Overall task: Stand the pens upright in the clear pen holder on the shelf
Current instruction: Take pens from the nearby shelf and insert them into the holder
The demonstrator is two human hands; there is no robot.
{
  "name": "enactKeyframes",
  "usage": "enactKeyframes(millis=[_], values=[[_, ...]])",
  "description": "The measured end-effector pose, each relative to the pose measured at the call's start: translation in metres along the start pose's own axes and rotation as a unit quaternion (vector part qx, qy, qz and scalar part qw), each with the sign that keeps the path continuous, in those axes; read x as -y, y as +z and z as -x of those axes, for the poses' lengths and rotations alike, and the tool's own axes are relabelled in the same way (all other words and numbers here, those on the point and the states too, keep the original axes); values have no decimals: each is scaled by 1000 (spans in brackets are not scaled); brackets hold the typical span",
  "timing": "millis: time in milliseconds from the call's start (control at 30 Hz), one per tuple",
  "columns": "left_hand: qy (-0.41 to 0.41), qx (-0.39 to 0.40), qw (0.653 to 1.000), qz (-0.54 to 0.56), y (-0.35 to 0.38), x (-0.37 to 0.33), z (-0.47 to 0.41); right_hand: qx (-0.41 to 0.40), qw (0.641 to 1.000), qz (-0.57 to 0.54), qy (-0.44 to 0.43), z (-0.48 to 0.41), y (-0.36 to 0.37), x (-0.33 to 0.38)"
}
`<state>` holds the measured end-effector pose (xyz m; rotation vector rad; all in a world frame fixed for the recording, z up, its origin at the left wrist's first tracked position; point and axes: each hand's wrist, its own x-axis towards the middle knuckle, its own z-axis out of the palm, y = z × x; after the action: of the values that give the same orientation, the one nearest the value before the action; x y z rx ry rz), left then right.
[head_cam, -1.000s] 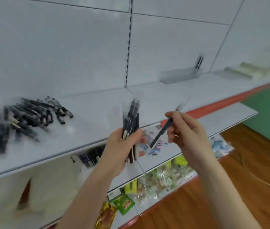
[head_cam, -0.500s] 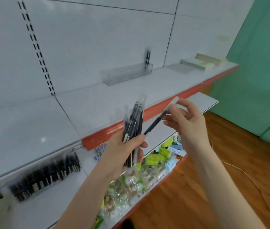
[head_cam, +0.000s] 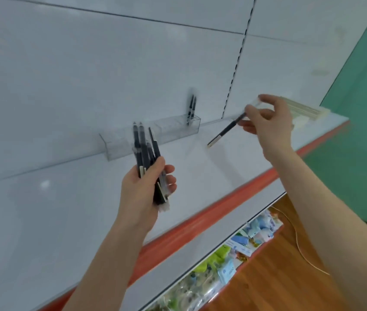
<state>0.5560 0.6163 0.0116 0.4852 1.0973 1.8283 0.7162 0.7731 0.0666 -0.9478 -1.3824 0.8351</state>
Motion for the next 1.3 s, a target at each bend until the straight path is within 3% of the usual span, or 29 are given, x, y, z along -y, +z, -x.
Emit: enactKeyframes(millis=[333, 433, 600, 800, 933, 1067, 1133, 1200, 1300], values=[[77, -72, 994, -11, 52, 10, -57, 70, 993, 33, -90, -126, 65, -61], [98, -112, 989, -12, 71, 21, -70, 133, 984, 29, -115, -152, 76, -75], [103, -160, 982, -9, 104, 38, -83, 242, 955, 35, -167, -183, 86, -85], [115, -211, 971, -13, 120, 55, -87, 383, 894, 105, -206, -189, 88, -102], [113, -215, 970, -17, 125, 57, -89, 390, 896, 100, -186, -191, 88, -105], [99, -198, 975, -17, 127, 55, -89, 369, 894, 126, -218, -187, 79, -101], [100, -186, 977, -20, 128, 52, -88, 316, 926, 52, -198, -179, 69, -90], [98, -171, 980, -26, 129, 51, -88, 333, 933, -45, -126, -165, 56, -73], [97, -143, 984, -47, 134, 50, -88, 484, 872, -64, -17, -136, 46, -52]])
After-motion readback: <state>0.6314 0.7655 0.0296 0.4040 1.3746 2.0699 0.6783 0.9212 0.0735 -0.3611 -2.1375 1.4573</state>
